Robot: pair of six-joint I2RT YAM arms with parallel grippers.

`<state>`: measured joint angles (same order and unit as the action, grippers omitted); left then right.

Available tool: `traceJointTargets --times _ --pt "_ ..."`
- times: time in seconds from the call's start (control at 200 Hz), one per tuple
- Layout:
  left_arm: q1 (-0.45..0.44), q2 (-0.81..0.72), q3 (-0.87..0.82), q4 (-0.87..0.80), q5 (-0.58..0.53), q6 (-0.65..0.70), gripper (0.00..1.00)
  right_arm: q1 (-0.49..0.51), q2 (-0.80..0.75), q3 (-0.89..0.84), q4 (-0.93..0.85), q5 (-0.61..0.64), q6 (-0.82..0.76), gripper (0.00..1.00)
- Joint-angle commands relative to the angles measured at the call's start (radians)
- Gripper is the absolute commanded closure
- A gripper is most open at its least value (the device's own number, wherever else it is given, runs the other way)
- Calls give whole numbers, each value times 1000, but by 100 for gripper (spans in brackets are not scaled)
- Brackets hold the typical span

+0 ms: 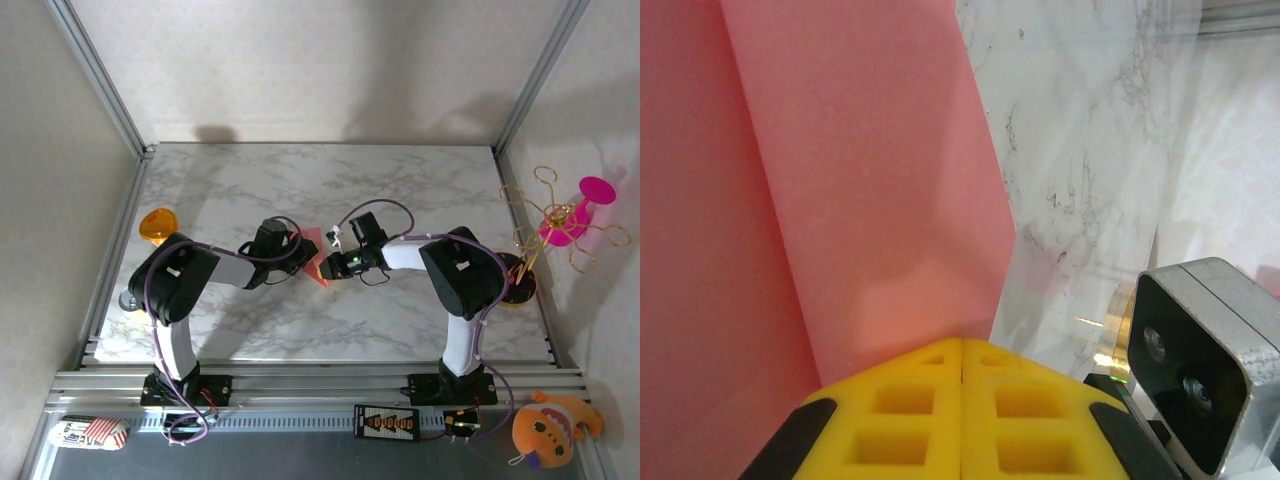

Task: Fold a paper plane with a square sheet of paper (pick it up from the middle)
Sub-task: Fourth fold the wing at the center of the table.

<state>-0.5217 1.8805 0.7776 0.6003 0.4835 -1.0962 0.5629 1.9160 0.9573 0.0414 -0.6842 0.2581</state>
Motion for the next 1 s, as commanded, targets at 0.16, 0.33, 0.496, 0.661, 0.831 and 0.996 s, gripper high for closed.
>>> traceJointTargets --times 0.16,0.33,0.496,0.661,0.831,0.996 --pt "19 -12 26 3 9 -8 93 -26 67 -38 -69 35 10 87" --pt "45 -40 25 10 9 7 91 -30 85 -37 -88 35 7 92" --pt "57 -34 4 27 25 16 91 -38 99 -32 -95 37 16 93" --pt "54 -6 15 42 53 23 91 -43 107 -33 -96 37 23 93" --pt "51 27 40 17 55 31 92 -44 109 -31 -99 35 18 90" --pt "46 48 64 -1 55 38 92 -44 112 -28 -103 34 17 86"
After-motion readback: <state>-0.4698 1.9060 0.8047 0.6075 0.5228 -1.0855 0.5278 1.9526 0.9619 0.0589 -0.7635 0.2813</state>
